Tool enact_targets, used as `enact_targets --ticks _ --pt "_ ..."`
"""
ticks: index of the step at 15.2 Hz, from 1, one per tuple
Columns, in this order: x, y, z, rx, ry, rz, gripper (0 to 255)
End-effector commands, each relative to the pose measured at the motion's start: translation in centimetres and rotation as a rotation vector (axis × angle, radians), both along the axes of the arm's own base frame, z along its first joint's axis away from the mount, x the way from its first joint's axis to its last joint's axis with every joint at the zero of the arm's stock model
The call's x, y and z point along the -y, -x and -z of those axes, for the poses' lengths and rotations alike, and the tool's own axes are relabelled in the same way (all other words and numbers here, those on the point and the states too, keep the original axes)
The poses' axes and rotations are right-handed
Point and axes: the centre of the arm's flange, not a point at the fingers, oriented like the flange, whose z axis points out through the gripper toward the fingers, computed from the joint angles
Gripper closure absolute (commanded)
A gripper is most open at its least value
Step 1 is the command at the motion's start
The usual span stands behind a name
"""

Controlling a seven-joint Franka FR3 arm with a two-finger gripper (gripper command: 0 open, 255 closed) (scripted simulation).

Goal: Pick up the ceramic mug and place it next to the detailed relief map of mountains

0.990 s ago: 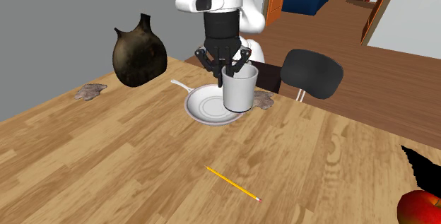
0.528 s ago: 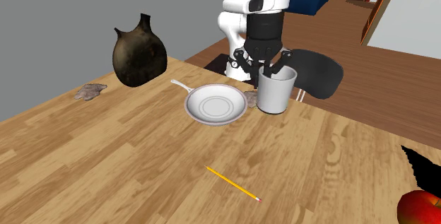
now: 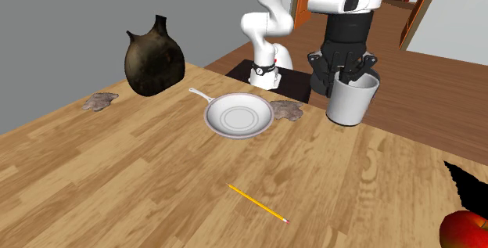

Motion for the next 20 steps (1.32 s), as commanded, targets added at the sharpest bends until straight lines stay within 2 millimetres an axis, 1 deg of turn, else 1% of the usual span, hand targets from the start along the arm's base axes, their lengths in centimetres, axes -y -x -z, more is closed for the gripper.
enact_targets --ticks 1,10,11,20 --pt "-2.8 1.1 0.0 0.0 -0.001 0.002 255" --pt "-13.7 5.9 0.0 0.0 -0.001 0.002 255" --pt "-14.6 6.4 0.0 0.0 -0.001 0.002 255" --pt "-14.6 6.4 4.7 0.0 -0.001 0.002 255"
